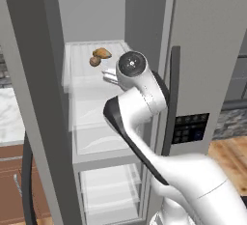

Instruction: Pick the egg and butter from the fridge and place them by the bowl for mixing.

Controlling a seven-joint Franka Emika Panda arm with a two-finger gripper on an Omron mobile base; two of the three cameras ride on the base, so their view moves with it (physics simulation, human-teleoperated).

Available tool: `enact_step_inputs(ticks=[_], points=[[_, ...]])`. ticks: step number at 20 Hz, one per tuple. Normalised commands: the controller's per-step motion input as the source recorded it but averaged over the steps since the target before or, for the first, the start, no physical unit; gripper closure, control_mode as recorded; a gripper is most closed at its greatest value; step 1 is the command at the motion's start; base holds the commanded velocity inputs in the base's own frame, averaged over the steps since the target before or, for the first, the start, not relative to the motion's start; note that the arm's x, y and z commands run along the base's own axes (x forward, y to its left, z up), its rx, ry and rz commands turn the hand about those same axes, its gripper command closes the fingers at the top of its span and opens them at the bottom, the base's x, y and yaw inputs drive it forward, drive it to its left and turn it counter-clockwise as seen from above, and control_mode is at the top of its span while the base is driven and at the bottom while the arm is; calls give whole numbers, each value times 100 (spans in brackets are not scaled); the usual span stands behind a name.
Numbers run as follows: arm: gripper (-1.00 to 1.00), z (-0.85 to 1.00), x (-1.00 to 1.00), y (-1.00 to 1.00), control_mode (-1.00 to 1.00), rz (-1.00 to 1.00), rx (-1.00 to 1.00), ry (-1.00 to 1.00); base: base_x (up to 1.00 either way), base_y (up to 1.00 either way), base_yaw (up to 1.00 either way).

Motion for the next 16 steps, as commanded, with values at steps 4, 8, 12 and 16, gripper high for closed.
enact_step_inputs(ticks=[4,8,12,16], points=[[100,-51,-100,-76,-100,-7,26,25,0,0,0],[100,-45,-100,-100,-100,0,16,1,0,0,0],[100,-3,-41,-40,-100,1,0,-8,0,0,0],[100,0,-3,0,-100,0,0,0,0,0,0]])
